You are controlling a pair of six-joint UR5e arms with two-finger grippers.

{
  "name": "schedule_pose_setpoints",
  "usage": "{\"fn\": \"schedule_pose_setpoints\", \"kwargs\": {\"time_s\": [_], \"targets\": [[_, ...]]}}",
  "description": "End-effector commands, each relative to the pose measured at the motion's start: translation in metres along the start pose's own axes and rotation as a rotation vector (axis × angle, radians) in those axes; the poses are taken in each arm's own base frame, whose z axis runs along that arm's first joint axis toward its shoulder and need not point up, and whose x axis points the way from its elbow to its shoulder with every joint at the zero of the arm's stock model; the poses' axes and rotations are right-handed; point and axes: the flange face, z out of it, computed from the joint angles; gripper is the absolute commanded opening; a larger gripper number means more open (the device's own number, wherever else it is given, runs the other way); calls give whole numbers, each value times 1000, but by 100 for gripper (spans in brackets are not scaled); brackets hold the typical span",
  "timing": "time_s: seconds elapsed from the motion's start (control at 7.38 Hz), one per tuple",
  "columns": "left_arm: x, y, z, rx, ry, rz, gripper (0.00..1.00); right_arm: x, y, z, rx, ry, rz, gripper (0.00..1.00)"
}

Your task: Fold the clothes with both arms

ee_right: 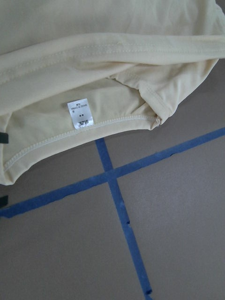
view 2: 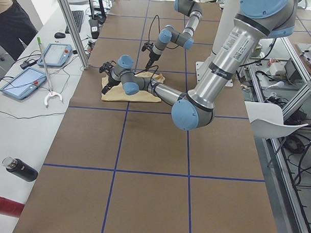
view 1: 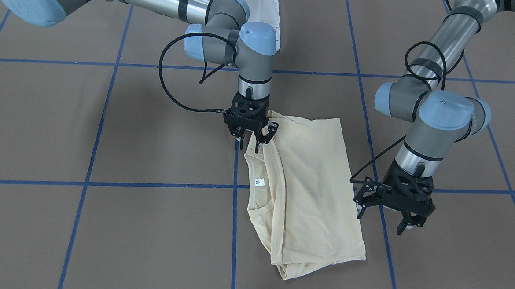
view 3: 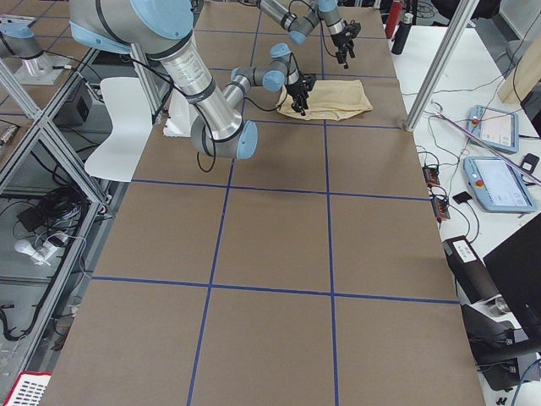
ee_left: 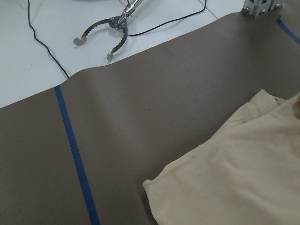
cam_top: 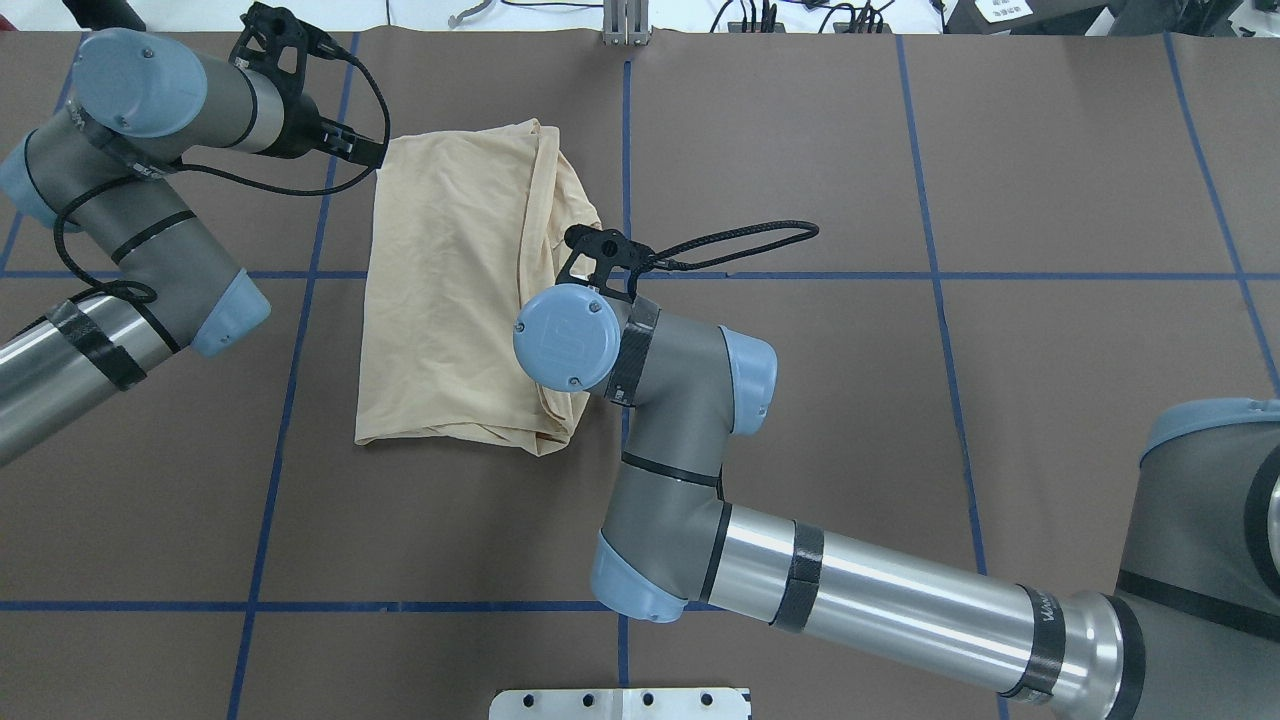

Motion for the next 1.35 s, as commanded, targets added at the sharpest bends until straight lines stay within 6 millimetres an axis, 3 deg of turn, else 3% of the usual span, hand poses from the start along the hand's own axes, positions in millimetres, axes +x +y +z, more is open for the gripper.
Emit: {"fn": "schedule_pose_setpoints", "kwargs": {"time_s": [0.0, 0.27, 0.54, 1.22], "targets": [[-3, 7, -3, -1, 0, 0, 100, 2, 1, 8, 8, 17, -6, 46], [-3, 7, -3, -1, 0, 0, 100, 0, 0, 9, 14, 18, -7, 45], [-3, 7, -3, -1, 1, 0, 100, -21, 4, 15, 14, 36, -10, 44], [-3, 7, -3, -1, 0, 0, 100, -16, 15, 19, 5, 46, -49, 44]]}}
